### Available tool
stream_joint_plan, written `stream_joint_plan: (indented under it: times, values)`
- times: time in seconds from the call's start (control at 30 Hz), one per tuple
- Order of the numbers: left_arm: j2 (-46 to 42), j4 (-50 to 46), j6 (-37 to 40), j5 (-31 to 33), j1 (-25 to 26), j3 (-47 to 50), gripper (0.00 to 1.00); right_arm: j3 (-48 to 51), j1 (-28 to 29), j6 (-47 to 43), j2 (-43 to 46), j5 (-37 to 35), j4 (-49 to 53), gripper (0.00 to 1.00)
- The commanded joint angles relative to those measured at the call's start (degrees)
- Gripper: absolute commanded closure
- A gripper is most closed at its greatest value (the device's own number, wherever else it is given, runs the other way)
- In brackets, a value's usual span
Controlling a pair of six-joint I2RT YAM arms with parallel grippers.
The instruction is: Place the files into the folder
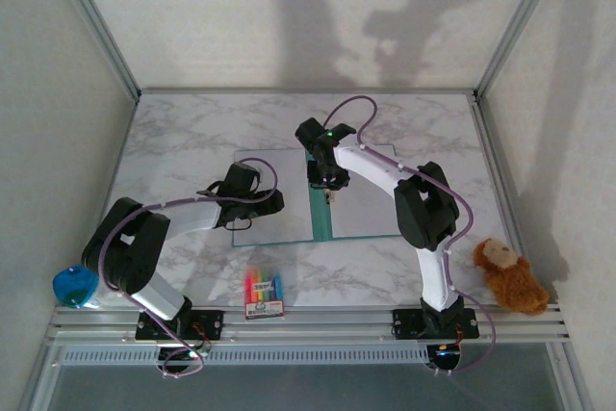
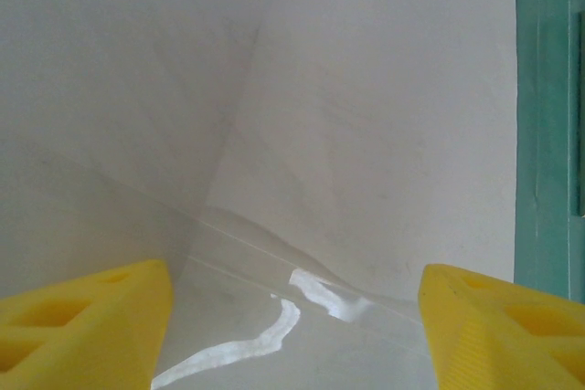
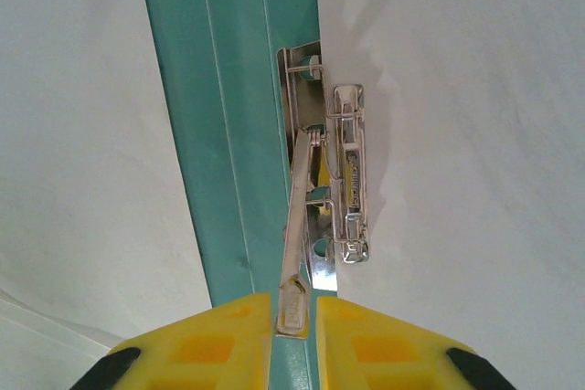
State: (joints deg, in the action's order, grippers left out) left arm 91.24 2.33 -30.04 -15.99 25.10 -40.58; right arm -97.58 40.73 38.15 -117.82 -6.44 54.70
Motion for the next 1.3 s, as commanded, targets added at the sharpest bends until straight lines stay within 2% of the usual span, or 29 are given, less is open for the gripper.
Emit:
stream_joint_plan:
  times: [0.0,1.27]
  values:
    - [1.33,-2.52,-0.26,0.97,0.65,0.22,0.27,-1.82,-0.38,-0.08,-0.65,-1.56,2.03,0.8]
    - [1.66,-1.93,-0.52,0.95,1.0,1.29,0.27,2.23,-0.39,0.7,-0.99,1.57,0.69,0.84]
